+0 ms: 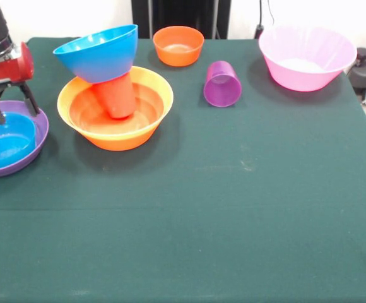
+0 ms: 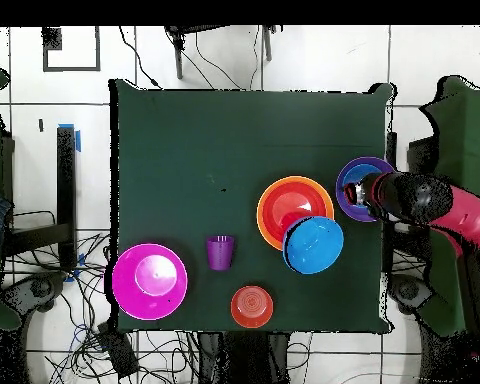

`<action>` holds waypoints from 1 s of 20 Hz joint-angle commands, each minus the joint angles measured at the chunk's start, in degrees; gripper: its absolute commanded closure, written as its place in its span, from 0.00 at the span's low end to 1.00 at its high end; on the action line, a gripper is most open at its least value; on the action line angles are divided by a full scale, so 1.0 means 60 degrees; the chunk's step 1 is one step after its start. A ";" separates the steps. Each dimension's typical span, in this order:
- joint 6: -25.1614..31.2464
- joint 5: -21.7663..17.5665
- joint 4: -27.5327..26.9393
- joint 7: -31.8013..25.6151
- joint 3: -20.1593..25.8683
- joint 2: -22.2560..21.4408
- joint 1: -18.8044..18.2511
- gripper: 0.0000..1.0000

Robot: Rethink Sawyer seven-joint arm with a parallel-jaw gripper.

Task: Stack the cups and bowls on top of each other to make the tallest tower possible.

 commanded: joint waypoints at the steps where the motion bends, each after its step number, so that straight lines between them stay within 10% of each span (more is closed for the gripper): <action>1: 0.0153 -0.1022 -0.0299 -0.0411 -0.0927 0.0946 0.0680 0.00; 20: 0.0282 -0.1322 -0.1218 0.0226 -0.2463 0.1177 0.1811 0.00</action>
